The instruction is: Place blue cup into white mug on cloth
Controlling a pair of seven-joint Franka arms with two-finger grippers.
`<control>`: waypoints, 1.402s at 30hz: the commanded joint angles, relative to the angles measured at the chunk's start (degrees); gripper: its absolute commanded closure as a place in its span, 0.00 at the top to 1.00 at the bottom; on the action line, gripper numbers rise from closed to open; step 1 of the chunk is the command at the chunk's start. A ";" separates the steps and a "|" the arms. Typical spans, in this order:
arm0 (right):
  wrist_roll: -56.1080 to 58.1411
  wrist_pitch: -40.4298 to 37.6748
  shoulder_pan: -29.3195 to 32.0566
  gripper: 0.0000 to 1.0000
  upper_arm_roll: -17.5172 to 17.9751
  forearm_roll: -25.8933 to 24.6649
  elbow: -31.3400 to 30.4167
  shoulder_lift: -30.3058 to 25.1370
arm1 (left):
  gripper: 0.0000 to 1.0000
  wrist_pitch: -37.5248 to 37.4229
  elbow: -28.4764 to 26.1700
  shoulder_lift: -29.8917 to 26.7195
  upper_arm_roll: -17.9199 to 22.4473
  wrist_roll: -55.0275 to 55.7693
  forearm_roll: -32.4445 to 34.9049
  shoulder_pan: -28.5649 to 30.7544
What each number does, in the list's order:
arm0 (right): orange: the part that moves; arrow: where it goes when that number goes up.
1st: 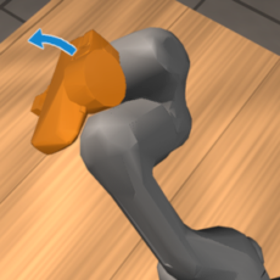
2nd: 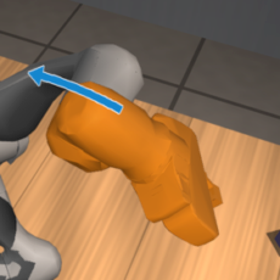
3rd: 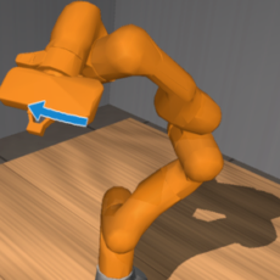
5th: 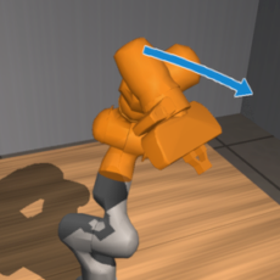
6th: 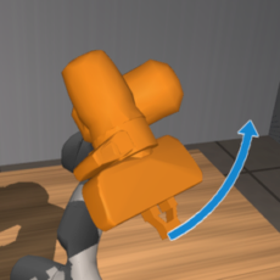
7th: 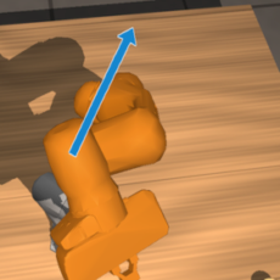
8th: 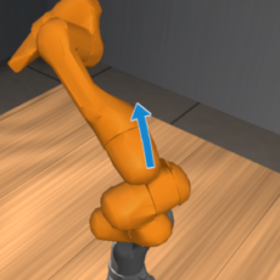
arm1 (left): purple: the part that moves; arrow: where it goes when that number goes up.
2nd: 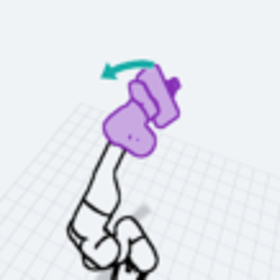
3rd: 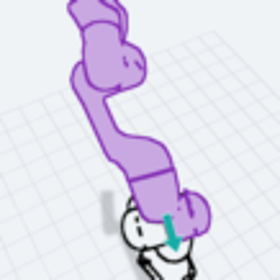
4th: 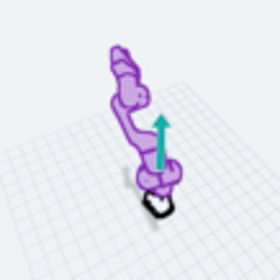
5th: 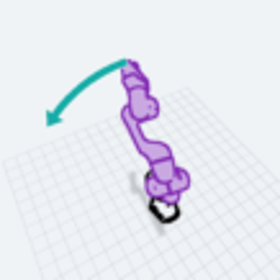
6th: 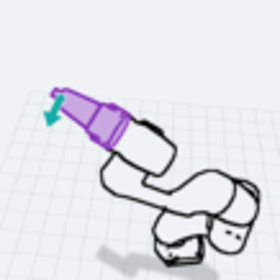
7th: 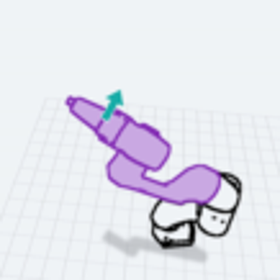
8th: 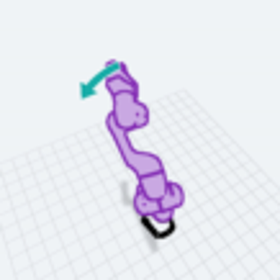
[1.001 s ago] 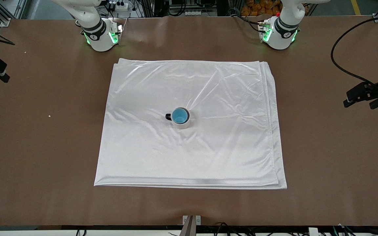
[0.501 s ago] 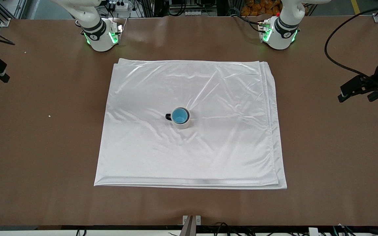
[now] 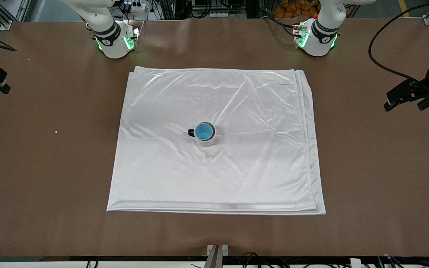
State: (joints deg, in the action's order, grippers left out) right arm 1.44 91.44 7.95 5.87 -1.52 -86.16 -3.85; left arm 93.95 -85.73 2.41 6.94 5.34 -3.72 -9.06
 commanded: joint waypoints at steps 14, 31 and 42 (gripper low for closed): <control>-0.82 -0.47 0.40 1.00 0.19 0.56 0.99 1.39 | 1.00 0.10 0.83 -0.30 0.88 -2.53 1.26 0.44; -0.73 -1.09 2.24 1.00 0.10 0.38 0.90 2.88 | 1.00 0.10 0.83 0.22 0.88 -2.53 1.00 0.35; -0.73 -1.00 3.12 1.00 0.10 0.47 0.90 3.06 | 1.00 0.10 0.83 0.31 0.80 -2.35 0.91 0.09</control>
State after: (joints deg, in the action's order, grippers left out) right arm 1.41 91.01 10.23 5.38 -1.52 -86.19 -1.01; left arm 94.11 -85.43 2.57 7.82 3.53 -3.72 -8.75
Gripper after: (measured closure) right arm 0.000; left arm 0.000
